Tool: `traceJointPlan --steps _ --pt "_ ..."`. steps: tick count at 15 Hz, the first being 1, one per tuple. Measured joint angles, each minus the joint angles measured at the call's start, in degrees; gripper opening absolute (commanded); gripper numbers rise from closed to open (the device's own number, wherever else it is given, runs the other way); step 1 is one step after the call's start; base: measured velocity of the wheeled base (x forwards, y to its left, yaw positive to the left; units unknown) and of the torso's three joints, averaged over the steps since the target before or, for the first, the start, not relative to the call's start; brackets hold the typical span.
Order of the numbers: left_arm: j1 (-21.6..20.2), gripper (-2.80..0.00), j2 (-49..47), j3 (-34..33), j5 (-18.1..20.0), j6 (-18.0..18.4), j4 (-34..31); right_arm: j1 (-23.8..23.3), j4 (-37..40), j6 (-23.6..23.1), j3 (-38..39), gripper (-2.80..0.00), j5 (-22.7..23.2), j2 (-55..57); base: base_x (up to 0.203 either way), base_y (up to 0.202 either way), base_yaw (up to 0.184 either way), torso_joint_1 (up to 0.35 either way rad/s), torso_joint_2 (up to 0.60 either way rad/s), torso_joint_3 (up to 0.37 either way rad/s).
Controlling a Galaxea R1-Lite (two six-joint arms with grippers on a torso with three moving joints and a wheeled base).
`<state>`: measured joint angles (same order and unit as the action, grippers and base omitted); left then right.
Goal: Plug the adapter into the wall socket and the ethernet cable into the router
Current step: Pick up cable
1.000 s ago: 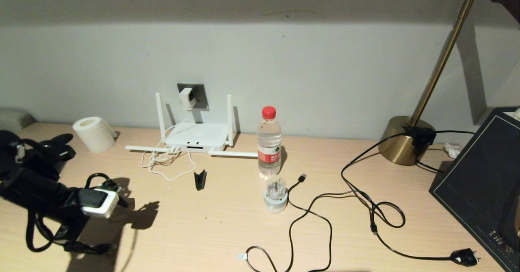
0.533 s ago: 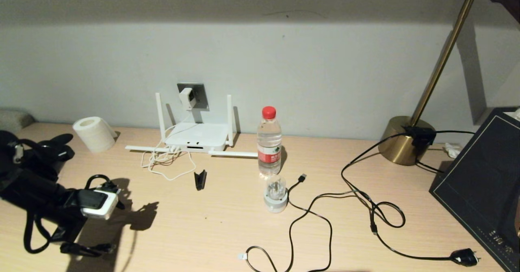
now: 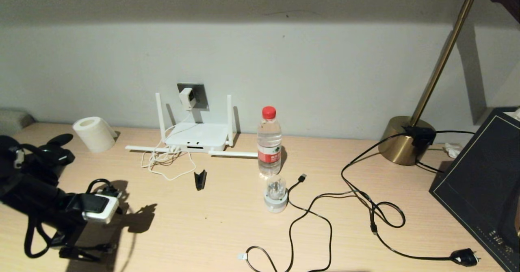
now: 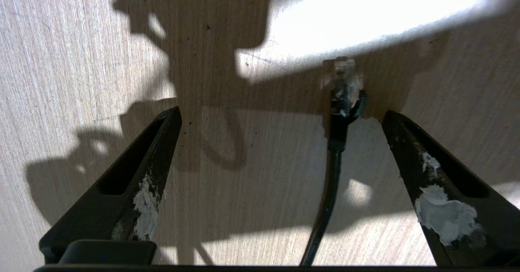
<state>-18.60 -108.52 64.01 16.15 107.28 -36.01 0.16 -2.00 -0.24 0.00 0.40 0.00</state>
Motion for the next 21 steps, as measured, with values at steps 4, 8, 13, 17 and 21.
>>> traceJointPlan --steps 4,8,13,17,21 --pt "-0.02 -2.8 -0.6 -1.72 0.15 -0.11 1.75 0.0 0.02 0.02 0.0 -2.8 0.0 0.0 0.0 0.0 0.0 0.0 0.0 0.0" --pt "-0.13 -2.8 -0.75 -3.39 0.16 -0.11 3.01 0.0 0.02 0.02 0.0 -2.8 0.01 0.0 0.0 0.0 0.0 0.0 0.0 0.0" --pt "-0.11 -2.8 1.63 -7.15 0.53 -0.15 3.98 0.0 0.02 0.02 0.0 -2.8 0.01 0.0 0.0 0.0 0.0 0.0 0.0 0.0" --pt "0.0 -2.8 4.66 -8.8 9.71 -0.74 4.4 0.0 0.0 0.01 0.0 -2.8 0.0 0.0 0.0 0.0 0.0 0.0 0.0 0.0" --pt "1.41 -2.8 10.9 -9.26 17.55 -3.94 8.71 0.0 0.0 0.0 0.0 -2.8 0.01 0.0 0.0 0.0 0.0 0.0 0.0 0.0"
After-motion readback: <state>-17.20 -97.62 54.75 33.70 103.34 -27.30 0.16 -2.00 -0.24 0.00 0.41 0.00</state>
